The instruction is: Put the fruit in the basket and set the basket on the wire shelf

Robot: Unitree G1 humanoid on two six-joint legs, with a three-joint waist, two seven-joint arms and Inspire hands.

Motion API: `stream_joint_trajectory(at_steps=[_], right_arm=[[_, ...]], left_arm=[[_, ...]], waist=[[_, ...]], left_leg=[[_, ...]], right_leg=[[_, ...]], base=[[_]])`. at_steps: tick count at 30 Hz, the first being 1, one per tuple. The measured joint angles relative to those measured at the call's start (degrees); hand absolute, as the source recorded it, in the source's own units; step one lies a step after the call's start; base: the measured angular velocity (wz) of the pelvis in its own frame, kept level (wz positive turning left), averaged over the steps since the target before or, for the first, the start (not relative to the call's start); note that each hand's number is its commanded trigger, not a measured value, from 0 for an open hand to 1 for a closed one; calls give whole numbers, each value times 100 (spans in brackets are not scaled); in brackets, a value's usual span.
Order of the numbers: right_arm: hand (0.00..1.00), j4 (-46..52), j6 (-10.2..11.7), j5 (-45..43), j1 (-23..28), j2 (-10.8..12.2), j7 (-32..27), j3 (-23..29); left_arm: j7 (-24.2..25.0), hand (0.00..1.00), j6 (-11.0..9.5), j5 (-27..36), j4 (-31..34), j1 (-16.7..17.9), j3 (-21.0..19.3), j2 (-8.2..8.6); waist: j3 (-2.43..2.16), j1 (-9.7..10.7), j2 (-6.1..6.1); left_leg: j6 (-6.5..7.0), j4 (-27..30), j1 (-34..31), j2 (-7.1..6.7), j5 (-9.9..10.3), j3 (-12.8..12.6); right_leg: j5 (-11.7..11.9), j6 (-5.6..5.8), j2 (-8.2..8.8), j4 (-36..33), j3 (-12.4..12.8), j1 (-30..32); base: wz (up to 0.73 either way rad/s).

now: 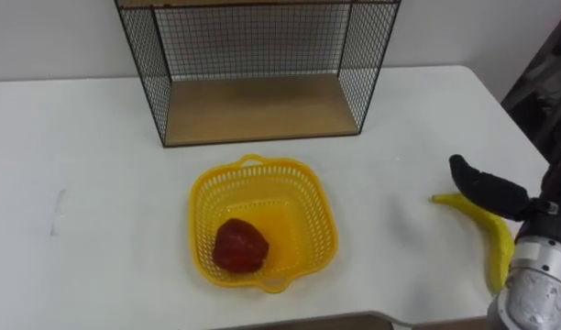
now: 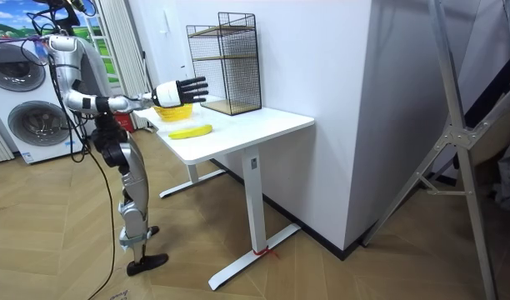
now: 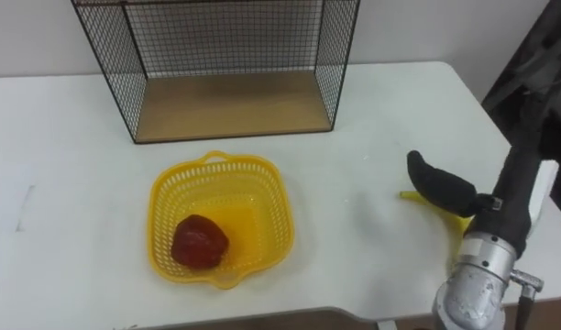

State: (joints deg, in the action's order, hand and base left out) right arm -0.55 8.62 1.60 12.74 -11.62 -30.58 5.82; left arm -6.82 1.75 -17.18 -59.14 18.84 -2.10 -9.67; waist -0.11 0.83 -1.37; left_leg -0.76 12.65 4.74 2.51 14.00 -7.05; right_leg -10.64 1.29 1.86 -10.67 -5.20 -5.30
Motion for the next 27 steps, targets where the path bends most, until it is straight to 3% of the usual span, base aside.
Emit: stream_joint_trajectory(at_steps=[6, 13, 16, 21, 24, 27], right_arm=[[0, -326, -101, -3, 8, 12, -109, 3], [0, -677, -112, -4, -41, -10, -155, 20], [0, -950, -130, -1, -57, -55, -85, 24], [0, -1394, -369, 67, -183, -222, 355, 25], [0, -1774, -550, 61, -270, -316, 697, 23], [0, -2058, -543, 35, -300, -446, 928, 23]], left_arm=[[-4, 0, 99, -5, -39, -5, -161, 6], [-2, 0, 172, -49, -22, -22, -262, 6], [37, 0, 170, -50, -10, -40, -256, 6], [103, 0, 267, -46, 14, -36, -219, 1], [135, 0, 336, -64, 115, -6, -223, -10], [137, 0, 383, -122, 259, 77, -229, -28]], waist=[[25, 14, 17], [2, 4, 11], [12, -16, -15], [41, 7, -74], [35, -24, -124], [36, -57, -210]], left_leg=[[0, -35, -1, 0, 0, -2], [0, -10, -8, -1, 0, 1], [2, -10, -13, -1, -3, 1], [3, 2, -10, -3, -3, 2], [3, 1, -6, -3, -3, 2], [3, 3, 55, -8, -3, 27]], right_leg=[[0, 0, 0, 6, 5, -1], [-1, 1, 0, 38, 2, 29], [-1, 1, 0, 11, 3, 15], [-2, 3, 5, 9, 13, 0], [-7, 4, 5, 9, 16, -1], [-7, 5, 6, 26, -7, -75]], base=[[0], [0], [0], [0], [0], [2]])
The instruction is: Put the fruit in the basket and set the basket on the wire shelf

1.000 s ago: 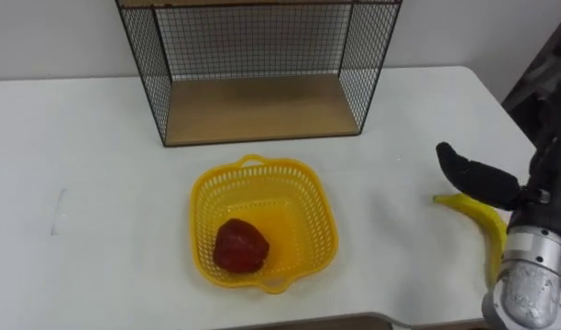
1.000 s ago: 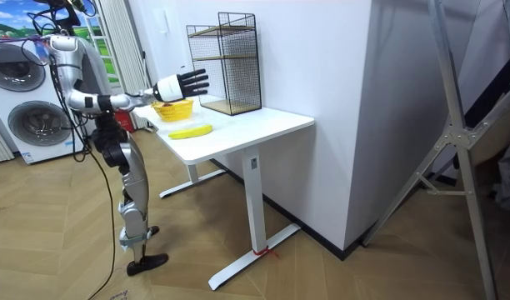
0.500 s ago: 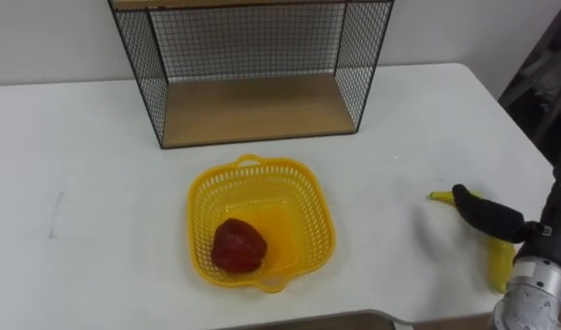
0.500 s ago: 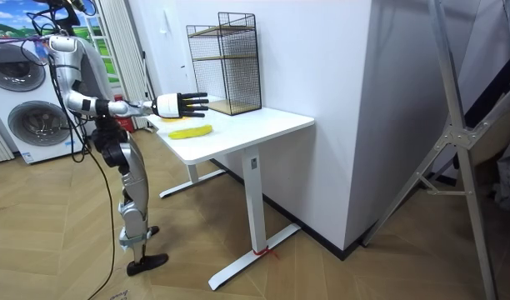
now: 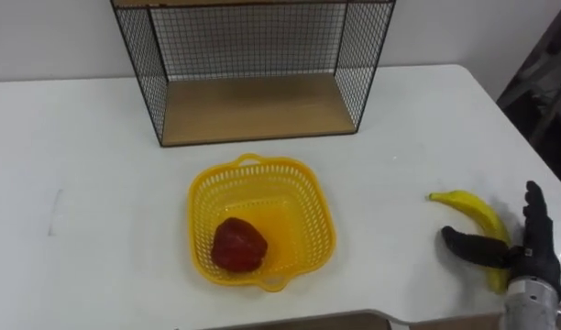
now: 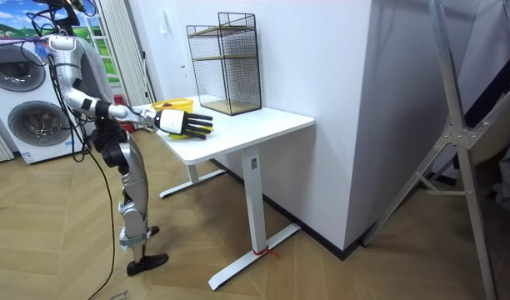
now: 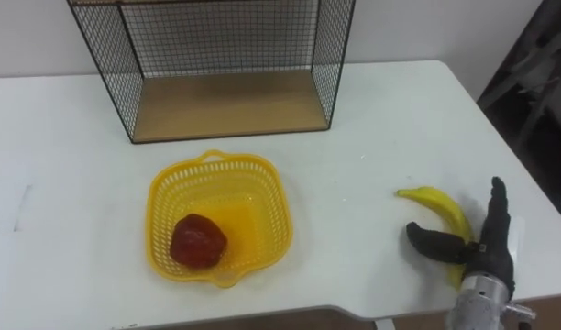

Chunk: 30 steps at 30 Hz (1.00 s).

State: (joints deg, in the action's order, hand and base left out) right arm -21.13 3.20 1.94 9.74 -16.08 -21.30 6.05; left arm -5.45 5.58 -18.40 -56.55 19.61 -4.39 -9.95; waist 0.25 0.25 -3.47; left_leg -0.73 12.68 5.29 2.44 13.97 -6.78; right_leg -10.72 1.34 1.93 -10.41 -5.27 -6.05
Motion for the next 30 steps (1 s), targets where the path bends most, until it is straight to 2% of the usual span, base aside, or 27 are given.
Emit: stream_joint_trajectory(at_steps=[1, 3, 4, 6, 12, 13, 14, 18, 22, 30], right_arm=[[0, -94, 1, 8, -31, -21, 44, 0], [0, -401, -12, 8, -149, -33, 195, 9], [0, -536, -29, 8, -211, -34, 300, 35], [0, -705, -77, 0, -285, -31, 419, 89], [0, -953, -22, -106, -344, -32, 588, 219], [26, -1017, -9, -197, -316, -32, 638, 249], [100, -1046, 2, -229, -322, -34, 665, 264], [100, -1311, 21, -273, -434, -174, 830, 270], [100, -1738, 45, -481, -598, -426, 958, 267], [100, -2122, 35, -947, -757, -609, 899, 415]], left_arm=[[0, 0, 12, 1, 1, 1, 0, -6], [0, 0, 62, -2, 58, -4, -11, -48], [-1, 0, 80, -9, 128, 2, -26, -58], [0, 0, 118, -20, 146, -3, -23, -54], [-45, 0, 354, -41, 135, 36, -60, -50], [-48, 0, 397, -92, 135, 35, -82, -39], [-48, 0, 409, -147, 136, 35, -111, -31], [-62, 0, 455, -379, 137, 26, -130, -47], [-70, 0, 456, -387, 137, 15, -130, -70], [-180, 0, 491, -381, 139, 24, -130, -105]], waist=[[9, -8, -7], [-20, -4, -83], [-18, -6, -152], [-21, -23, -198], [-50, -29, -150], [-60, -14, -133], [-64, -13, -126], [-93, -20, -78], [-93, -62, -81], [-117, -82, -116]], left_leg=[[0, -1, 19, -1, 0, 4], [0, -8, 38, -7, 1, 82], [0, -6, 36, -7, 1, 98], [0, 6, 34, -8, 2, 107], [1, 34, 53, -10, 3, 172], [1, 54, 46, -7, 3, 189], [0, 67, 39, -5, 4, 203], [-2, 116, 28, -4, 5, 301], [-1, 221, 14, -16, 4, 355], [-3, 290, -56, -13, -3, 420]], right_leg=[[0, 0, 0, 6, -2, -10], [0, 0, 1, 77, -69, -88], [0, 0, 2, 75, -89, -94], [2, -1, 2, 76, -95, -115], [16, -6, 2, 66, -152, -204], [22, -13, 1, 67, -176, -209], [27, -15, 1, 67, -189, -216], [57, -28, 5, 68, -272, -232], [54, -28, 7, 118, -289, -286], [68, -26, -7, 167, -362, -307]], base=[[7], [15], [13], [3], [5], [8], [10], [9], [8], [5]])
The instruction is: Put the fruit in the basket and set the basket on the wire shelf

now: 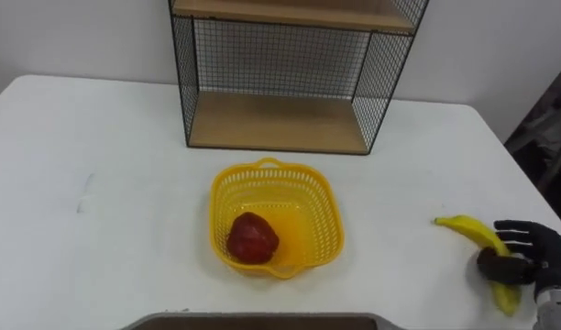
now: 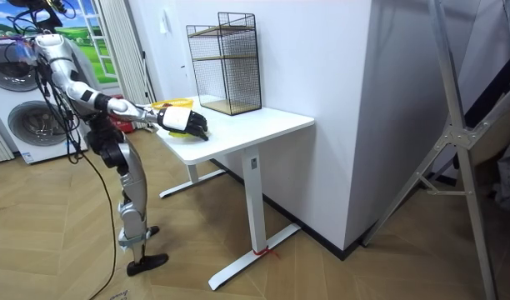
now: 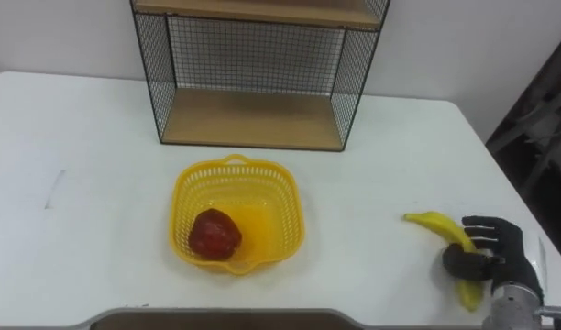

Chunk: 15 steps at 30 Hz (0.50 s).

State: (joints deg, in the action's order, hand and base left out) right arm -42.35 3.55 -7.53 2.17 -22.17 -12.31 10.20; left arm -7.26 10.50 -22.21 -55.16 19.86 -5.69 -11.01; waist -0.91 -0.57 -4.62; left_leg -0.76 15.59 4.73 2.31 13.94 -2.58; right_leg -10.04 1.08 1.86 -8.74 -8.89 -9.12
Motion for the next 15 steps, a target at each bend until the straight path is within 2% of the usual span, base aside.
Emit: stream_joint_trajectory(at_steps=[4, 12, 15], right_arm=[[100, 28, 2, -187, 9, 27, -82, 13], [100, 49, -202, -189, -4, -8, -211, 59], [100, 51, -217, -115, -10, 25, -212, 63]], left_arm=[[-113, 0, -13, -2, 0, -7, -2, 12], [-222, 0, -12, -2, -10, -43, -4, 10], [-211, 0, -11, 0, -21, -35, 19, 10]], waist=[[-5, 8, -23], [-4, -1, -16], [-1, -3, -12]], left_leg=[[1, -21, 1, -2, 2, -14], [-1, -90, 24, 2, 2, -13], [-2, -125, 66, 9, 3, -38]], right_leg=[[3, 0, -2, -3, 20, -7], [2, 0, -9, 11, 28, -5], [3, 0, -14, -1, 47, -13]], base=[[0], [0], [-4]])
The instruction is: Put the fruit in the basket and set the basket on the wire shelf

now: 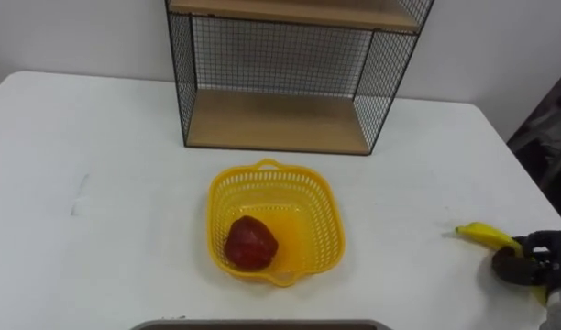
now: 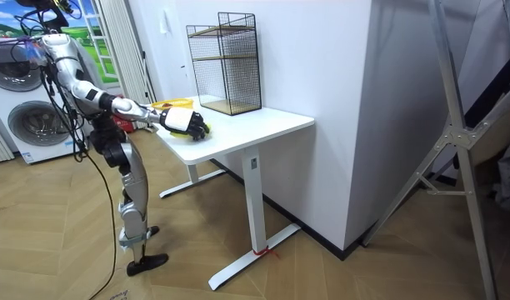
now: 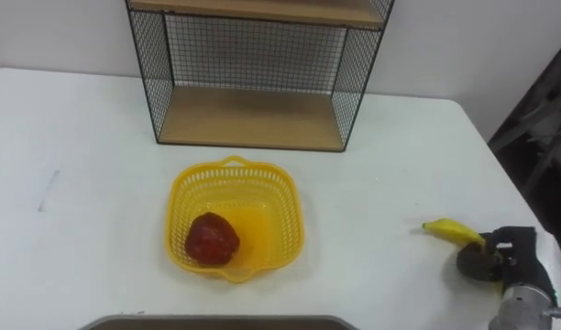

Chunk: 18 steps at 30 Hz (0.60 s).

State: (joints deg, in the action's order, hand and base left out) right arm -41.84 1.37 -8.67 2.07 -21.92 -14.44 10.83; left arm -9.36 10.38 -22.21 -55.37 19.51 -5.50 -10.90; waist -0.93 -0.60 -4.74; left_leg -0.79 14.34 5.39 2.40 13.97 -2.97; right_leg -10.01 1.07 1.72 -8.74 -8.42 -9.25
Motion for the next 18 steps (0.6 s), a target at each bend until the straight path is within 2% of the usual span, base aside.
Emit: stream_joint_trajectory(at_steps=[4, 5, 7, 11, 13, 18], right_arm=[[100, 57, -20, 209, -69, 39, 0, 8], [100, 167, -83, 298, -63, 82, 2, 11], [100, 666, -255, 624, 72, 206, 14, 7], [100, 1547, -343, 1299, 358, 487, 97, -60], [100, 2028, -279, 2170, 436, 639, 423, -312], [100, 2517, -268, 3966, 420, 714, 1158, -1085]], left_arm=[[25, 0, -6, 0, -49, -71, 15, 1], [38, 0, -3, 0, -110, -117, 19, 3], [46, 0, 2, 5, -117, -154, 138, 14], [102, 0, 3, 10, -124, -229, 148, 115], [130, 0, 1, 11, -188, -298, 293, 131], [184, 0, -135, 16, -170, -327, 460, 136]], waist=[[8, 13, 18], [6, 10, 28], [18, 26, 67], [41, -15, 181], [55, 50, 260], [58, -19, 322]], left_leg=[[-2, -10, 18, 2, 2, -2], [-7, -4, 9, 6, 6, -3], [-12, -13, -22, 18, 4, -26], [-28, -83, -47, 51, -20, -186], [-30, -72, -94, 53, -24, -198], [-23, -70, -100, 39, -29, -203]], right_leg=[[4, -5, -3, -10, 4, -8], [5, -7, -6, -16, 9, 4], [13, -20, -18, -38, 49, 30], [26, -40, -31, -111, 163, 190], [32, -47, -34, -111, 176, 235], [20, -27, -25, -81, 185, 228]], base=[[-1], [-3], [-7], [-21], [-6], [0]])
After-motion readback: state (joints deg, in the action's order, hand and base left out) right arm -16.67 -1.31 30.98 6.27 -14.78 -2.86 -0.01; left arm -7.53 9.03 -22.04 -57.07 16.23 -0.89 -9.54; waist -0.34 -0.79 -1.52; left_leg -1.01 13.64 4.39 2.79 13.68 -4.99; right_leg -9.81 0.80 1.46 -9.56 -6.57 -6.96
